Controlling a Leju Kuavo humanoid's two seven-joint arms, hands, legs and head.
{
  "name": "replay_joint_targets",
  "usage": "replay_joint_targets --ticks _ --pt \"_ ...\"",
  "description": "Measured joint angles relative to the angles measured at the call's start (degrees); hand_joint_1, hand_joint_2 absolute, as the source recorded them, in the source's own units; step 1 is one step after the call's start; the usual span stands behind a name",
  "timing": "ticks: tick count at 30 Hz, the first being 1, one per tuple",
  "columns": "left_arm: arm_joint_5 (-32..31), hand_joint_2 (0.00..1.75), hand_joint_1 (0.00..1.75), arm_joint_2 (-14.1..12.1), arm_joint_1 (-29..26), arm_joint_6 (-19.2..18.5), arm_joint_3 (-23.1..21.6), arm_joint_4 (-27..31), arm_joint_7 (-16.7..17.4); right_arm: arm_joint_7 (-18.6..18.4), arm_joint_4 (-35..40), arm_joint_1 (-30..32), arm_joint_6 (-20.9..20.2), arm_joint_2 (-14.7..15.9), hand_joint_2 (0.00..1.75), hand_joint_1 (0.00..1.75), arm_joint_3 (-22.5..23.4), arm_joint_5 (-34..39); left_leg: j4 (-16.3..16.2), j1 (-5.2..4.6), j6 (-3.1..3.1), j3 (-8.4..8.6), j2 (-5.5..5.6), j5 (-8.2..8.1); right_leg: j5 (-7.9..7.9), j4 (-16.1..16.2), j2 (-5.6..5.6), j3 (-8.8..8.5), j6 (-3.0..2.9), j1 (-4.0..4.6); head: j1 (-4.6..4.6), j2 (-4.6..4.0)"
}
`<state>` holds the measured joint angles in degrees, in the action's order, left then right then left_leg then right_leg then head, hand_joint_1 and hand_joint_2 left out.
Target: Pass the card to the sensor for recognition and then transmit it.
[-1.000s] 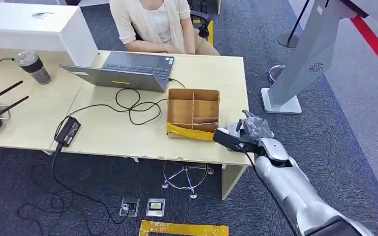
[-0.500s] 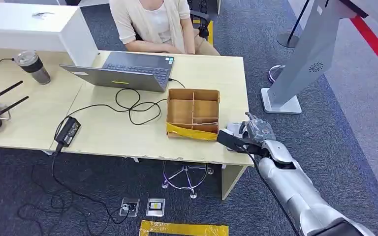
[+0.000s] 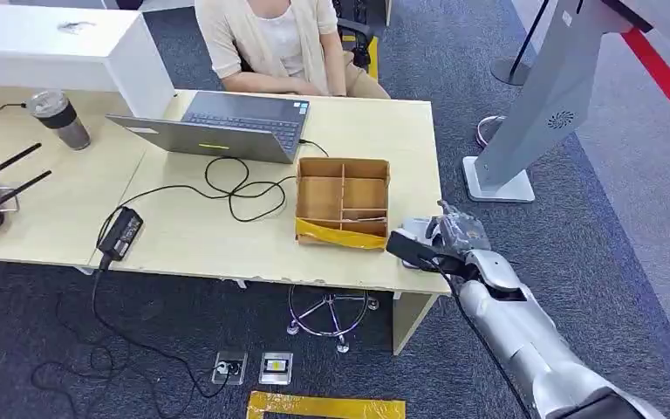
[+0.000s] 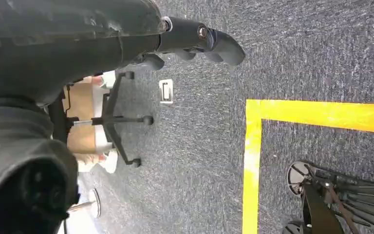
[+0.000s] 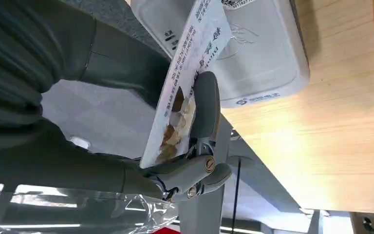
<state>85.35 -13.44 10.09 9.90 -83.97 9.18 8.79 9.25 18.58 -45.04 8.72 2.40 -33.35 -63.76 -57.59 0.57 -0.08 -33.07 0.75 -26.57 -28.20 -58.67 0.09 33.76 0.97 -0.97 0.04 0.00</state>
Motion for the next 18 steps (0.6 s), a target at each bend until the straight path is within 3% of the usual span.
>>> replay_joint_targets --ticks 18 --pt "-1.0 0.00 0.00 -0.3 0.1 -0.6 0.0 0.0 -0.9 -0.7 0.0 -3.2 0.7 1.1 1.75 1.75 0.0 -2.0 0.0 0.00 0.00 -0.01 -0.01 0.00 0.01 0.0 0.01 -0.01 0.00 0.00 -0.02 0.00"
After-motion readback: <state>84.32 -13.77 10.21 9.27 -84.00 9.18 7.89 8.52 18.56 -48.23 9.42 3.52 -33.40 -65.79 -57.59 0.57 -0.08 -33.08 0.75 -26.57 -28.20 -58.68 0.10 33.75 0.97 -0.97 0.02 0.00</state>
